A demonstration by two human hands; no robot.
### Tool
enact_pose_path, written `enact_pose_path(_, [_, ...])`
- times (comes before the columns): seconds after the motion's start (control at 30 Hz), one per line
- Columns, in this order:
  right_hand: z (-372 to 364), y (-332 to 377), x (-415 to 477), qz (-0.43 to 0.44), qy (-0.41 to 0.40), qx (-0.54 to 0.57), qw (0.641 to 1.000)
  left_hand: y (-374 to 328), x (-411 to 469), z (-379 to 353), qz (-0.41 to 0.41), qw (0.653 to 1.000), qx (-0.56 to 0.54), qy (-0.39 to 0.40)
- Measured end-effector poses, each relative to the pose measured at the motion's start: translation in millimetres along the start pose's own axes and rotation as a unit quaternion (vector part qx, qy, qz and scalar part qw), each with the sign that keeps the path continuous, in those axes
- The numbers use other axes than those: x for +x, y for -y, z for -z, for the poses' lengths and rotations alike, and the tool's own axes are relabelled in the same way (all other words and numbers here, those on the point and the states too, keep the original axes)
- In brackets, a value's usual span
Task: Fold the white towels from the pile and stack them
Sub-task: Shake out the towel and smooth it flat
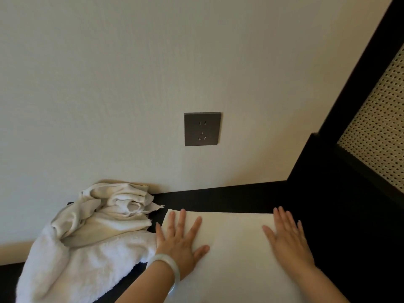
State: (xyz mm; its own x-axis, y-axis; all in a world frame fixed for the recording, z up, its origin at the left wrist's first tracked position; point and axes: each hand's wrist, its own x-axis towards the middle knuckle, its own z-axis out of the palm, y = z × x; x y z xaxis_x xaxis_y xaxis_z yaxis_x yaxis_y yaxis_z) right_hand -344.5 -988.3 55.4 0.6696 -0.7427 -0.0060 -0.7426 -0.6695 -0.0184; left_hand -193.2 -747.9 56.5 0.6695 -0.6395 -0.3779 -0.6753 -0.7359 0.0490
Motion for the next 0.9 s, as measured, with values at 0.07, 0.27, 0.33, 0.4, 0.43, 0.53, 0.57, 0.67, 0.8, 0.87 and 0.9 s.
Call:
enact_pose_path(0.07, [5.2, 3.0, 4.7, -0.005, 0.008, -0.011, 1.000, 0.1, 0.2, -1.3, -0.003, 1.000, 0.000, -0.001])
enact_pose_path(0.27, [-17.1, 15.8, -22.9, 0.169, 0.031, 0.017, 0.985, -1.2, -4.0, 2.2, 0.008, 1.000, 0.010, -0.011])
enact_pose_path(0.33, [-10.8, -0.3, -12.0, 0.058, -0.002, -0.005, 0.998, -3.2, -6.1, 3.3, 0.012, 1.000, 0.013, -0.011])
enact_pose_path(0.4, [2.7, -6.7, -2.5, -0.027, 0.016, -0.020, 0.999, -3.8, -7.1, 3.8, 0.014, 1.000, 0.017, -0.013])
enact_pose_path(0.43, [6.4, -2.6, -1.2, -0.034, 0.011, -0.023, 0.999, -3.4, -6.5, 3.0, 0.014, 1.000, 0.018, -0.014])
enact_pose_path(0.53, [10.7, 34.1, -19.5, 0.095, -0.009, 0.024, 0.995, -1.8, -3.2, -0.6, 0.013, 1.000, 0.019, -0.021])
enact_pose_path(0.57, [8.6, 50.9, -33.7, 0.168, -0.013, 0.035, 0.985, -0.9, -2.7, -1.8, 0.014, 0.999, 0.021, -0.023])
enact_pose_path(0.67, [-1.1, 79.9, -64.8, 0.273, -0.022, 0.040, 0.961, 0.1, -1.4, -6.1, 0.013, 0.999, 0.015, -0.034])
enact_pose_path(0.8, [-18.0, 50.2, -46.0, 0.112, -0.005, 0.038, 0.993, 11.0, -1.4, -6.8, 0.021, 0.998, 0.000, -0.052])
enact_pose_path(0.87, [-21.1, 36.8, -38.1, 0.068, -0.009, 0.004, 0.998, 25.1, -2.4, 1.1, 0.062, 0.997, -0.030, -0.045])
enact_pose_path(0.9, [-18.9, 34.1, -37.2, 0.062, -0.004, -0.007, 0.998, 30.8, -3.8, 5.8, 0.084, 0.995, -0.038, -0.042])
